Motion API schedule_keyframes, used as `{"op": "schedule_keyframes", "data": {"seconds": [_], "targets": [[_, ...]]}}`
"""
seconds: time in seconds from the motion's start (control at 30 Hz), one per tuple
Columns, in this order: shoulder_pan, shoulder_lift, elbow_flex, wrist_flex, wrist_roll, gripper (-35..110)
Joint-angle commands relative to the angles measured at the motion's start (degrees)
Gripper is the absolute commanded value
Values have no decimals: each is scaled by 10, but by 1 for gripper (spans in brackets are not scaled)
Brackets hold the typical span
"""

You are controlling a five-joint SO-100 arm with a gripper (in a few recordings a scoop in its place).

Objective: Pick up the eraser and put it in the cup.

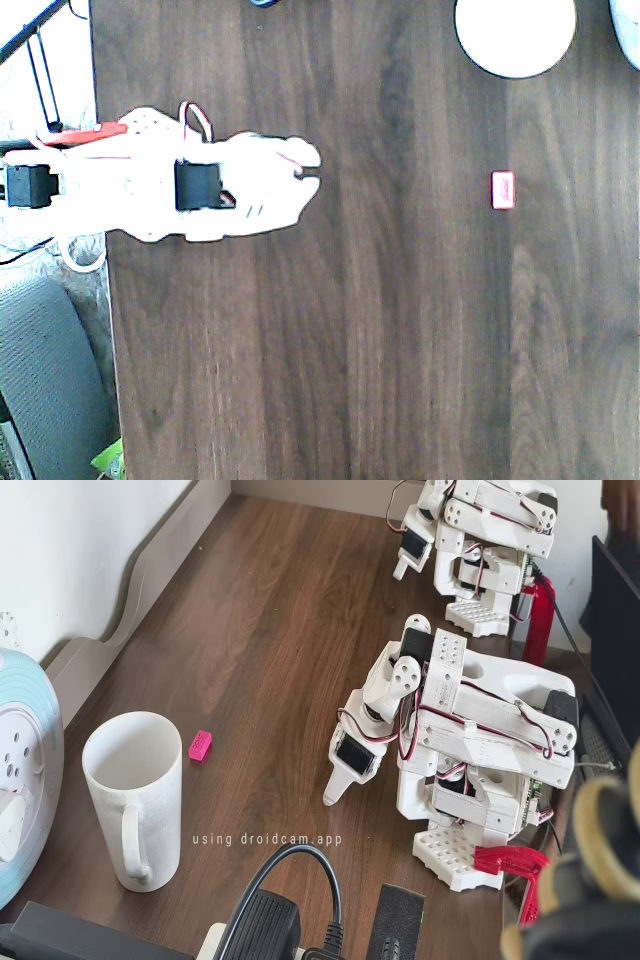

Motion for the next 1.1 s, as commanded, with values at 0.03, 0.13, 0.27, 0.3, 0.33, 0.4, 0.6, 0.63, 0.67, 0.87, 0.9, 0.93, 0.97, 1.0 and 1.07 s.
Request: {"op": "schedule_keyframes", "data": {"seconds": [0.03,0.13,0.27,0.3,0.33,0.4,0.6,0.63,0.67,0.87,0.9,0.93,0.97,1.0,1.07], "targets": [[-5,25,7,13,-44,9],[-5,25,7,13,-44,9],[-5,25,7,13,-44,9],[-5,25,7,13,-44,9],[-5,25,7,13,-44,9],[-5,25,7,13,-44,9],[-5,25,7,13,-44,9],[-5,25,7,13,-44,9],[-5,25,7,13,-44,9],[-5,25,7,13,-44,9],[-5,25,7,13,-44,9],[-5,25,7,13,-47,11],[-9,25,7,14,-55,13],[-16,25,7,15,-66,15],[-43,25,7,16,-70,13]]}}
